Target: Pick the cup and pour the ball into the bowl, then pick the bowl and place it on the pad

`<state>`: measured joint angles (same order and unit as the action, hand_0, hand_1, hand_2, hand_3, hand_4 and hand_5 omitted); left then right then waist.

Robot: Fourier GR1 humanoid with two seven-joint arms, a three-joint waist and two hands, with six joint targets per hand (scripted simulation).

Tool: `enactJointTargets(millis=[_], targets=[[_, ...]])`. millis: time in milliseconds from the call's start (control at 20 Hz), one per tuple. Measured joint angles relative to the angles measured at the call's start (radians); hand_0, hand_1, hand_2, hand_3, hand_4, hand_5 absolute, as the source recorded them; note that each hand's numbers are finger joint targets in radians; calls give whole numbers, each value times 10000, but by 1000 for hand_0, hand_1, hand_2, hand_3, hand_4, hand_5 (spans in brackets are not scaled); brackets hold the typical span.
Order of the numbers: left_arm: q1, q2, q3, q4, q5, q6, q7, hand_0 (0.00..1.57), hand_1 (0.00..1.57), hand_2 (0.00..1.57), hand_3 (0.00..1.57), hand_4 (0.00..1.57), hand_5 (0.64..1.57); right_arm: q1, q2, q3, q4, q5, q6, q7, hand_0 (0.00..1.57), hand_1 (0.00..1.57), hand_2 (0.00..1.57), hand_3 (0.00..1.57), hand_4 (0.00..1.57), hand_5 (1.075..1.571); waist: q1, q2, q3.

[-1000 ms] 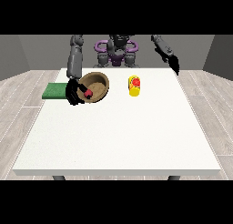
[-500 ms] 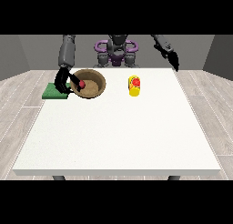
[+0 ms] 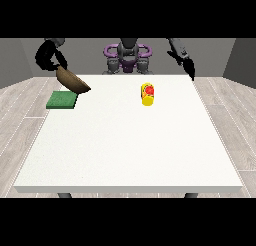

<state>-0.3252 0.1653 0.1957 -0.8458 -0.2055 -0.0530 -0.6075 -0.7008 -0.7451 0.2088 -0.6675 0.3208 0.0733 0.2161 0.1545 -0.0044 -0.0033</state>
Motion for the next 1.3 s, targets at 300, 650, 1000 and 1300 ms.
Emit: enactJointTargets(millis=[300, 650, 1000, 1300], targets=[[174, 970, 883, 242, 583, -191, -750, 0, 0, 0, 0, 0, 701, 409, -400, -336, -357, 285, 46, -921, 1571, 1571, 1571, 1412, 1571, 1558, -719, 591, 23], [7, 2033, 1865, 338, 1540, -1081, -2207, 0, 0, 0, 0, 877, 1175, 701, -735, -1597, 393, 92, -1423, -2277, 1571, 1571, 1571, 1571, 1400, 1562, -534, 2399, 5], [-201, 2815, 2519, -324, 2419, -1827, -2215, 0, 0, 0, 0, 877, 1191, 750, -712, -3205, 1658, -874, -2353, -3617, 1571, 1571, 1571, 1172, 877, 1407, -376, 3688, -53], [86, 2925, 2767, -781, 2792, -1924, -2147, 0, 0, 0, 0, 863, 1179, 443, -171, -4520, 2463, -2263, -1800, -3767, 1264, 1264, 1263, 911, 200, 1389, -426, 4044, 28]])
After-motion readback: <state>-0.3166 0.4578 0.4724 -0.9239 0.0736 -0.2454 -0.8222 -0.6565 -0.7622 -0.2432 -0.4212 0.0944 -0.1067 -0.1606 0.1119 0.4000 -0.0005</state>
